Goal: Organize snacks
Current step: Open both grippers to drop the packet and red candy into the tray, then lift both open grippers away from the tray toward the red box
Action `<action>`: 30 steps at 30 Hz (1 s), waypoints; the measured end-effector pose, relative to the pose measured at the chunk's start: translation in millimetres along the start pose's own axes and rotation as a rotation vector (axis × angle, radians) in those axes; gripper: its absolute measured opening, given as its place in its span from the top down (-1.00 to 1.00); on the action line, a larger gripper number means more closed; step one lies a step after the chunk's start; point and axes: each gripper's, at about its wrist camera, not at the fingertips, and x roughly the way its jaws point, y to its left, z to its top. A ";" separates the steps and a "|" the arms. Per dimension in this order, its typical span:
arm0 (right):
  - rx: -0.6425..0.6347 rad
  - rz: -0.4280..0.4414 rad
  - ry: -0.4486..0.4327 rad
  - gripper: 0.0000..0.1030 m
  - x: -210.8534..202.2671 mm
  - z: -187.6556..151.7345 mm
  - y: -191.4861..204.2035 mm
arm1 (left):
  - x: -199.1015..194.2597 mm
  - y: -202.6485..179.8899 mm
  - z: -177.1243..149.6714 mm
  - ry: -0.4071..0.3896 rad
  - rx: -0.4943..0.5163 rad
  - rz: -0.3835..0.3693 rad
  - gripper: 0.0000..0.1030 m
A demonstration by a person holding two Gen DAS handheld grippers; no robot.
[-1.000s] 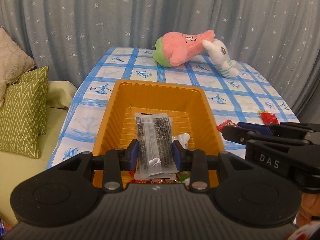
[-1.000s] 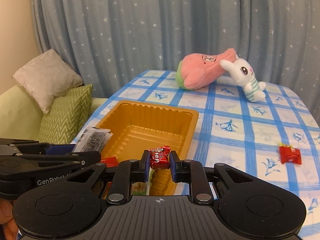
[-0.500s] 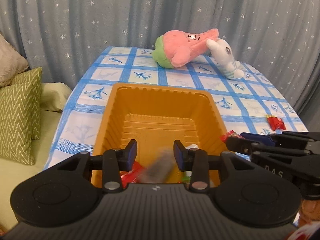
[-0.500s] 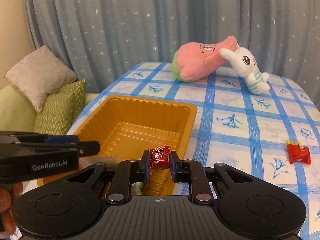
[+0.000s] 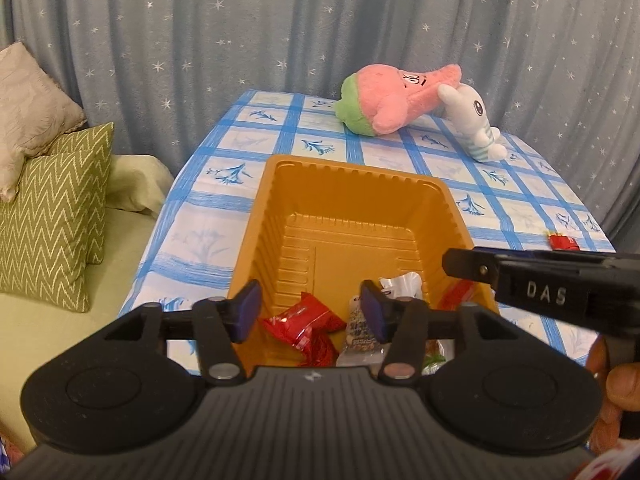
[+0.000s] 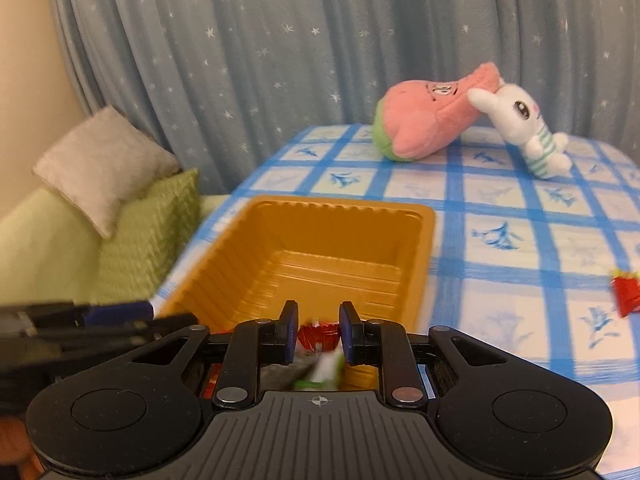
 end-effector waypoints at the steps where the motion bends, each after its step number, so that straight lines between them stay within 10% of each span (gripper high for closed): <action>1: 0.008 0.000 -0.001 0.33 -1.1 1.0 0.0 | -2.0 0.1 -0.8 0.000 -0.001 0.000 -0.01; 3: 0.018 0.004 -0.023 -0.35 -7.2 0.6 -2.5 | -6.0 -0.2 -2.5 -0.001 -0.006 0.001 -0.03; 30: 0.177 -0.176 -0.046 -0.35 -162.6 -59.1 -46.4 | -109.4 -54.6 -39.3 -0.038 -0.016 -0.024 -0.55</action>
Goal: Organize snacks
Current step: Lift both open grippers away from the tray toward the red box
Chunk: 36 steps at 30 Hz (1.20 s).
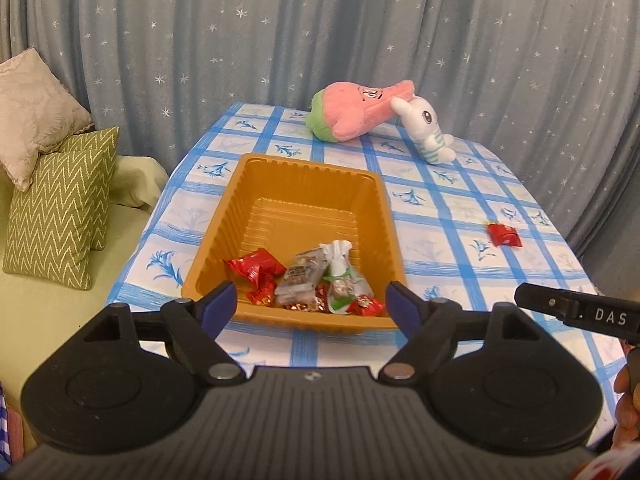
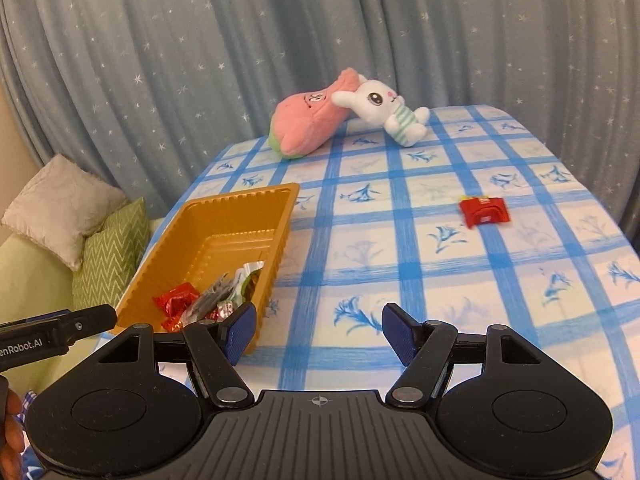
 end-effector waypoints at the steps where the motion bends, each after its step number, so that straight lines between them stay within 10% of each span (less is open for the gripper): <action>1: 0.002 -0.003 -0.002 -0.35 -4.1 -0.9 -2.0 | -2.6 -2.3 -1.1 0.000 0.001 -0.002 -0.57; 36: 0.167 -0.153 -0.064 -0.35 -64.4 -8.8 -112.6 | 11.9 -122.1 -3.1 0.021 0.112 -0.151 -0.76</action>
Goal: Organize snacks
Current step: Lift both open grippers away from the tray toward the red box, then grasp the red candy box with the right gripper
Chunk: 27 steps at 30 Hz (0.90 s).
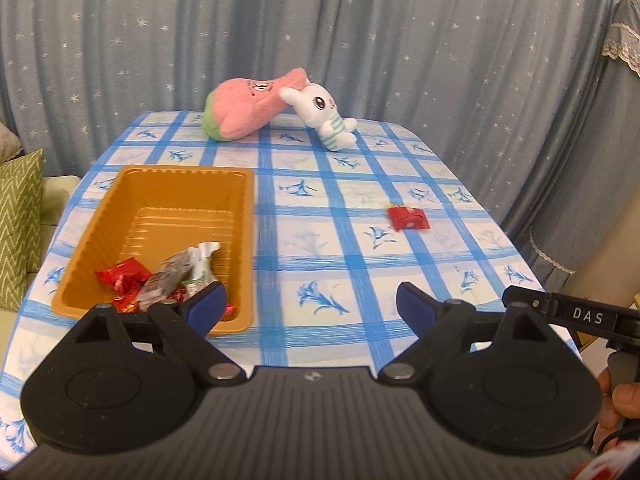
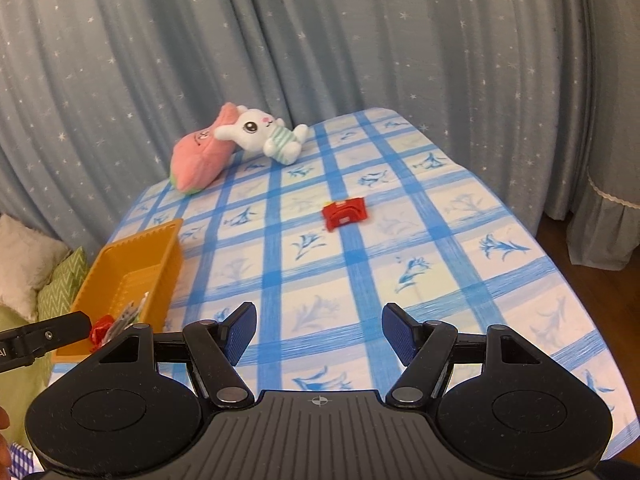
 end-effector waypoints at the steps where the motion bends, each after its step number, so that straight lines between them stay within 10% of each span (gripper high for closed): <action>1: 0.003 -0.003 0.000 -0.35 0.8 0.5 -2.4 | 2.8 -2.6 0.5 0.003 0.004 -0.003 -0.76; 27: -0.082 -0.037 -0.002 -0.35 94.9 52.4 -47.8 | 111.3 -38.6 42.5 0.023 0.057 -0.014 -0.76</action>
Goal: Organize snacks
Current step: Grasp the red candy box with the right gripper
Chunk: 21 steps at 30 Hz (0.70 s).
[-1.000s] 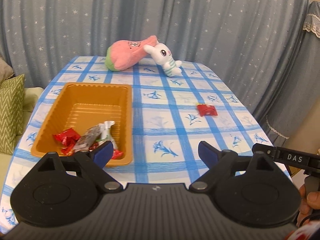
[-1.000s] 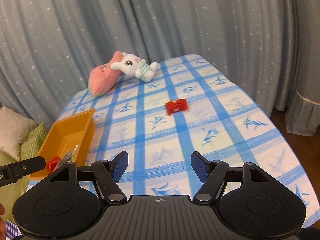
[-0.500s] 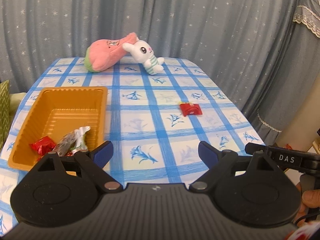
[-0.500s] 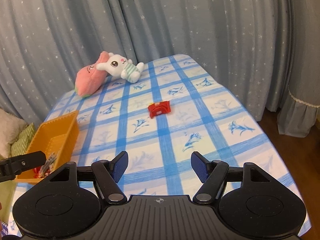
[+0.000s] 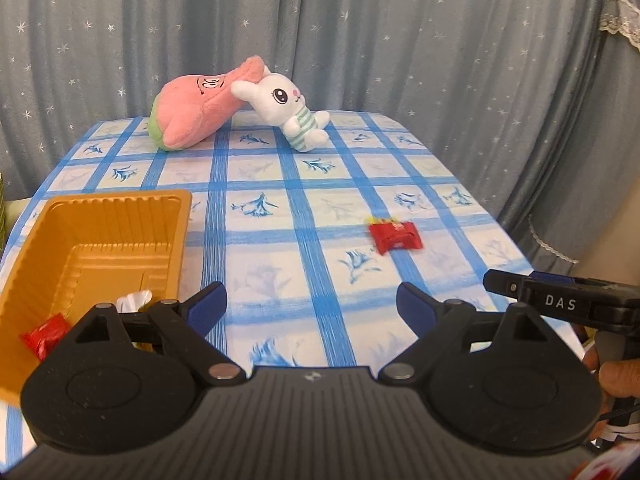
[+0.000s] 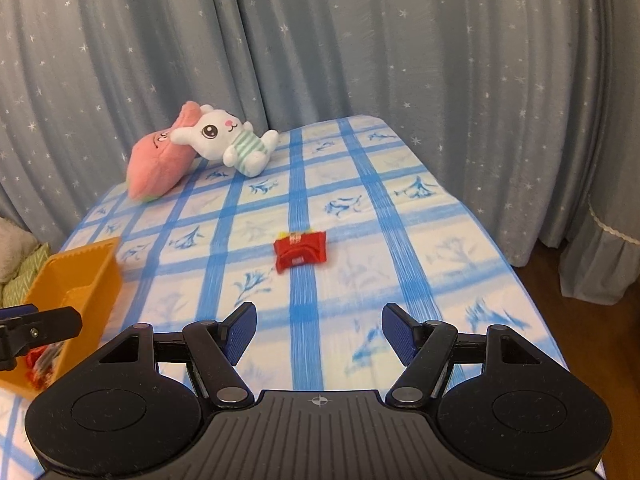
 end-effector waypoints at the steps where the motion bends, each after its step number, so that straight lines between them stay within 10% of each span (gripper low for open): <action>1: -0.007 -0.005 -0.009 -0.35 8.9 2.4 -0.6 | 8.5 0.2 2.2 0.000 0.000 0.009 -0.76; 21: -0.154 0.003 -0.026 -0.35 159.6 19.4 17.8 | 115.8 15.5 32.4 0.002 -0.049 0.062 -0.76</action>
